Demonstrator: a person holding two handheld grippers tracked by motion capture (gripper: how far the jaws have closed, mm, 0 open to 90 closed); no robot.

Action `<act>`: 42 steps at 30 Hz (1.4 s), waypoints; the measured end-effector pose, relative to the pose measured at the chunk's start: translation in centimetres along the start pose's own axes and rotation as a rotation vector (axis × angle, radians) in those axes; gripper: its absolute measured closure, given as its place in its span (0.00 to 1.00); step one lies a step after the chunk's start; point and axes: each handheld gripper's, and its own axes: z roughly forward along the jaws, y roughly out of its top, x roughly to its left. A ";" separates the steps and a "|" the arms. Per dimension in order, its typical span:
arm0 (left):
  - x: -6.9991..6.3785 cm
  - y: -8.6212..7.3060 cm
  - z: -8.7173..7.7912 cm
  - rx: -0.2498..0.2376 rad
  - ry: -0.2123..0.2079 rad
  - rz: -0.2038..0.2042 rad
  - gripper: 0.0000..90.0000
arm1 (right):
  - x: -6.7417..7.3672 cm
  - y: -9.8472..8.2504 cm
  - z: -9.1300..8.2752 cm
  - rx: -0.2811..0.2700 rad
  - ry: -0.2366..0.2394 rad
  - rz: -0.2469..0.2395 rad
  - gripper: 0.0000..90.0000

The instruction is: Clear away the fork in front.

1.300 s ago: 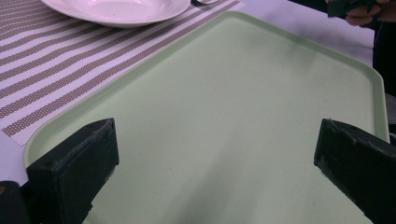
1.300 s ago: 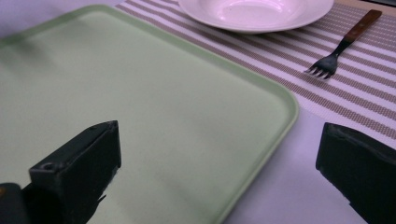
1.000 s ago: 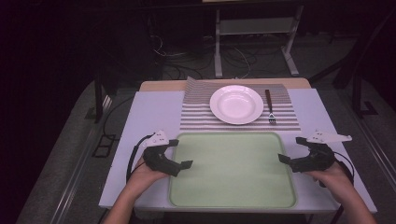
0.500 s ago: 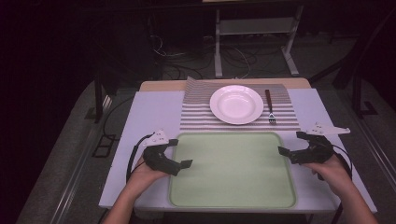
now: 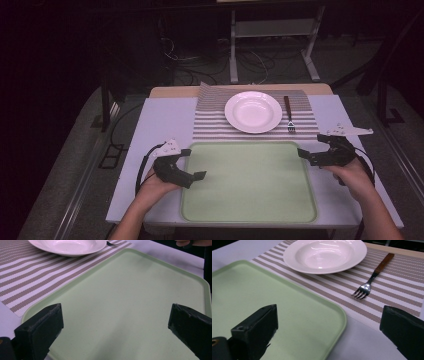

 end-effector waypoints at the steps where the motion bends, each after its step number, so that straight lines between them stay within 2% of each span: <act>1: 0.0 0.0 0.0 -0.001 0.000 0.000 0.00 | -0.2 0.1 0.1 0.003 0.001 0.003 0.02; 12: -0.1 0.0 0.0 -0.003 0.003 0.006 0.00 | -0.6 0.9 1.2 0.028 0.021 0.009 0.01; 21: -0.1 0.0 -0.1 -0.003 0.011 0.005 0.00 | -1.1 1.6 2.4 0.075 -0.001 -0.001 0.05; 25: -0.2 0.0 -0.1 0.000 0.013 0.010 0.00 | -1.4 1.9 3.1 0.065 -0.008 0.010 0.08; 31: -0.2 0.0 -0.1 0.004 0.016 0.014 0.00 | -2.0 2.2 4.0 0.080 -0.028 0.025 0.10; 35: -0.3 0.0 -0.1 0.000 0.018 0.015 0.00 | -2.5 3.0 4.7 0.101 -0.048 0.043 0.13; 42: -0.1 0.0 -0.3 -0.013 0.020 0.010 0.00 | -2.9 4.1 5.2 0.102 -0.051 0.065 0.15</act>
